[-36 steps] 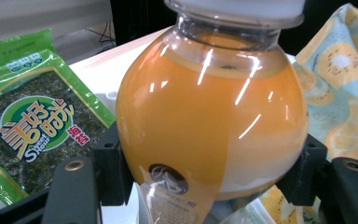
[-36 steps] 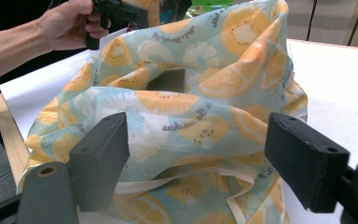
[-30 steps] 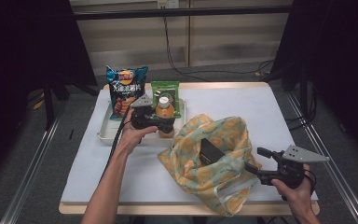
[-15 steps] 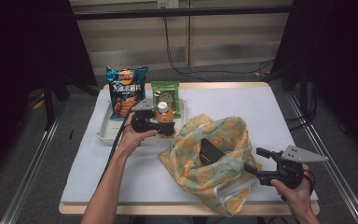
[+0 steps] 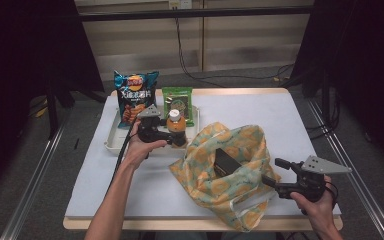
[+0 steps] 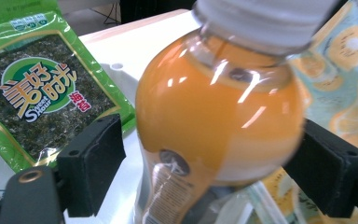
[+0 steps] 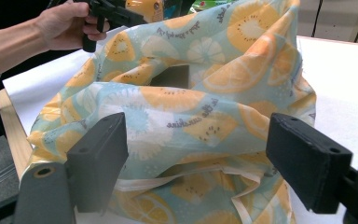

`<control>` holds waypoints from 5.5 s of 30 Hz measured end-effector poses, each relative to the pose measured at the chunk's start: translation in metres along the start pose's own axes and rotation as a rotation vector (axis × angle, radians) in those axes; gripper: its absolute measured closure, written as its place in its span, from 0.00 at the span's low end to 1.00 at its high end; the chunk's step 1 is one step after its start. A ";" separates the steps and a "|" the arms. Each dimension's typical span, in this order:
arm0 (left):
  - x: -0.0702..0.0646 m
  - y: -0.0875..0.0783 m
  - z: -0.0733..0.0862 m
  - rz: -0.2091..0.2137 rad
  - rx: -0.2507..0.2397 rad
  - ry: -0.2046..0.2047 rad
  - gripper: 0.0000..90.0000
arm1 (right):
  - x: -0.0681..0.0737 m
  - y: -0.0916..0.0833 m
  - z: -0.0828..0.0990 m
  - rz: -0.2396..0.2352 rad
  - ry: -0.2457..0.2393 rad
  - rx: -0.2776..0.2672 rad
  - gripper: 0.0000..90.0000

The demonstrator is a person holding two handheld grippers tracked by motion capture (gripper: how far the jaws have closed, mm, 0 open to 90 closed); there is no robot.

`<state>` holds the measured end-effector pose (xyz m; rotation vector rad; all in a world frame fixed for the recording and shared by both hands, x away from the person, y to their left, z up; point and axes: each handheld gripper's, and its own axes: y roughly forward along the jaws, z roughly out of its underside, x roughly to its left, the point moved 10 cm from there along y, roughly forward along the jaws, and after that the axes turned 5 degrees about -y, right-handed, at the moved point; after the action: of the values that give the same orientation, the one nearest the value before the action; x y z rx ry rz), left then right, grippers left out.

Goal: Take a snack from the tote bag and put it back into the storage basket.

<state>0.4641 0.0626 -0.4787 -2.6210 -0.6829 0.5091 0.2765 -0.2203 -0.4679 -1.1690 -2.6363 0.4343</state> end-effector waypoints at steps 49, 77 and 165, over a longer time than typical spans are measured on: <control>-0.166 -0.001 0.057 0.258 0.128 0.066 0.69 | 0.041 0.058 -0.034 -0.235 -0.066 0.123 0.44; -0.190 0.033 0.106 0.218 0.303 0.154 0.38 | 0.036 0.012 0.034 -0.179 -0.089 0.291 0.98; -0.231 0.054 0.101 0.338 0.298 0.216 1.00 | 0.022 0.097 0.024 -0.078 -0.080 0.413 0.45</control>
<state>0.2532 -0.0749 -0.5332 -2.4615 -0.0850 0.3777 0.3201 -0.1459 -0.5228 -0.9291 -2.4756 0.9712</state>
